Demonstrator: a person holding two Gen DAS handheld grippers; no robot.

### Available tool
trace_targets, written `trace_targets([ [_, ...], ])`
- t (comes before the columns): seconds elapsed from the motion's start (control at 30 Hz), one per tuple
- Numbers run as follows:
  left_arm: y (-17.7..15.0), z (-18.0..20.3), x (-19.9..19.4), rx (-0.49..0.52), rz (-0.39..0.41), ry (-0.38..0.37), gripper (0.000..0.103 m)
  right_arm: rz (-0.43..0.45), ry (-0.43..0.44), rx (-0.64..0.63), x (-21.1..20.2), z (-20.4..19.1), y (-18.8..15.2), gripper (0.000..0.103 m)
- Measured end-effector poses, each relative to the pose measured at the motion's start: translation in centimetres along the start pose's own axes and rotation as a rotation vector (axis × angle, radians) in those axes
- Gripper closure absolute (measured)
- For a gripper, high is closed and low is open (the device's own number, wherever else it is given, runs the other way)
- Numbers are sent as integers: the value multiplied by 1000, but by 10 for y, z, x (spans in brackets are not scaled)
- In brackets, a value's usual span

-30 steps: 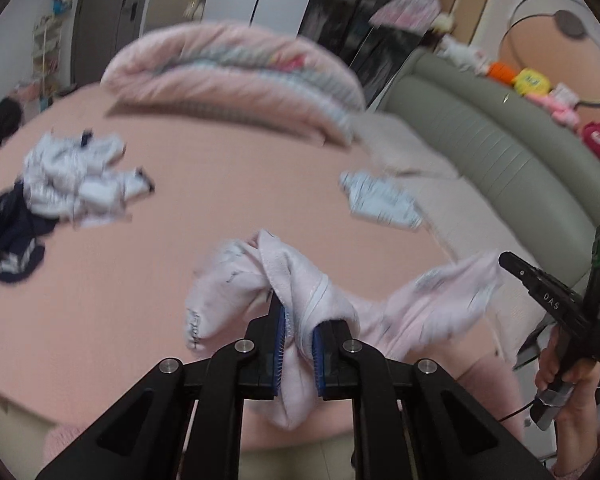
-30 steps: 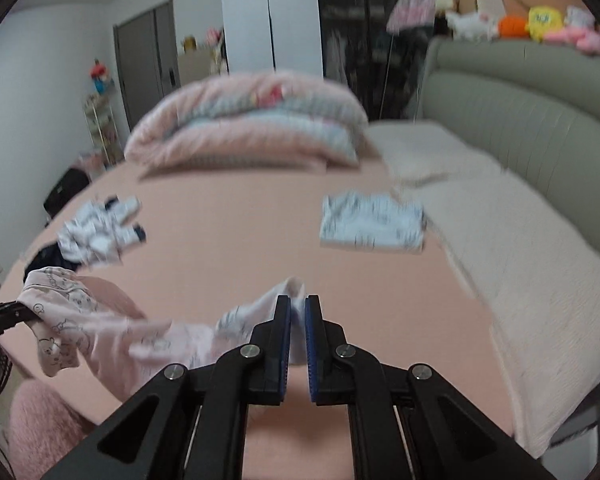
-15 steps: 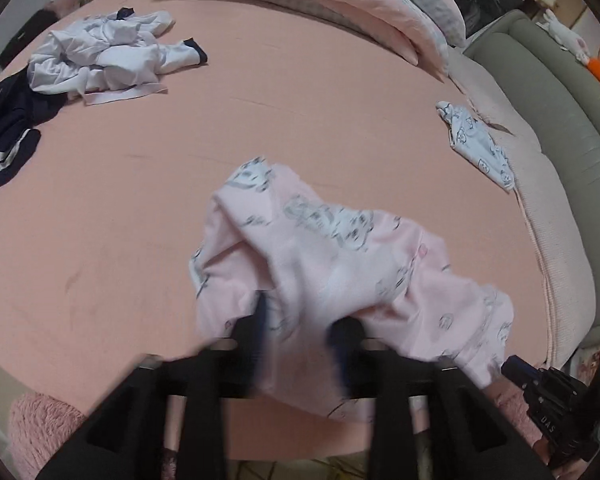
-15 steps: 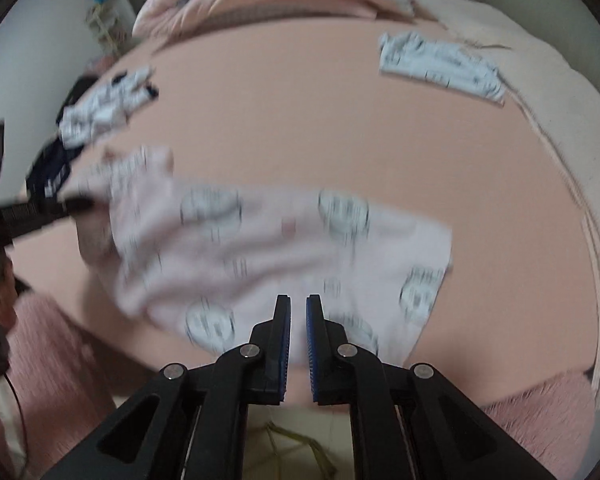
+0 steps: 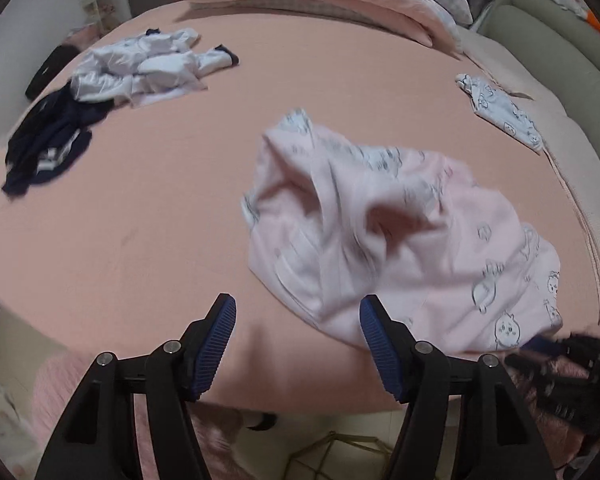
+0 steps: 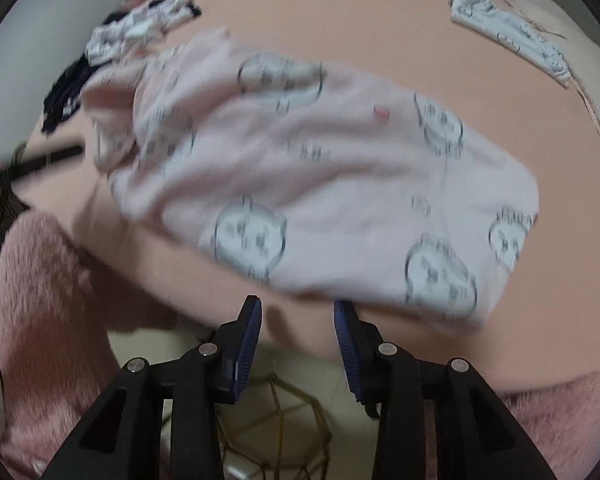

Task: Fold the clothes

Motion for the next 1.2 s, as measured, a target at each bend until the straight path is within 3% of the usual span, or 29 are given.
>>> trace_targets([
  [0.1, -17, 21, 24, 86, -111, -58, 41, 47, -25, 21, 0, 10, 23, 66],
  [0.23, -9, 47, 41, 170, -125, -106, 41, 86, -63, 17, -1, 20, 51, 66],
  [0.4, 10, 60, 73, 164, -152, -113, 41, 134, -103, 44, -3, 29, 89, 67],
  [0.53, 53, 56, 47, 99, 11, -165, 41, 239, -158, 99, -30, 38, 129, 67],
  [0.6, 76, 45, 26, 48, 117, -165, 41, 283, -157, 130, -50, 45, 128, 67],
  [0.67, 80, 31, 10, 6, 159, -164, 41, 290, -133, 149, -61, 48, 126, 66],
  [0.77, 56, 10, 16, -21, 57, -116, 41, 233, -51, 138, -63, 39, 103, 66],
  [0.87, 23, -13, 32, -90, -52, -140, 41, 91, 65, 114, -38, 24, 61, 66],
  [1.0, -5, -19, 52, -132, -146, -199, 41, -27, 42, 113, 5, 13, 18, 66],
  [1.1, -2, -11, 61, -95, -106, -205, 41, 28, 150, 239, 18, 13, 30, 66],
  [1.2, 4, 0, 69, -41, -74, -188, 44, 83, 150, 281, 25, 20, 49, 68],
])
Point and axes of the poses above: each gripper's, at about its wrist camera, not at the fingertips, and x roughly the way its jaws point, z to its right, y to its top, the point moved 9 cm from there along x, roughly the way its jaws point, and after that the axes turned 10 degrees about -y, right-handed, at the moved point
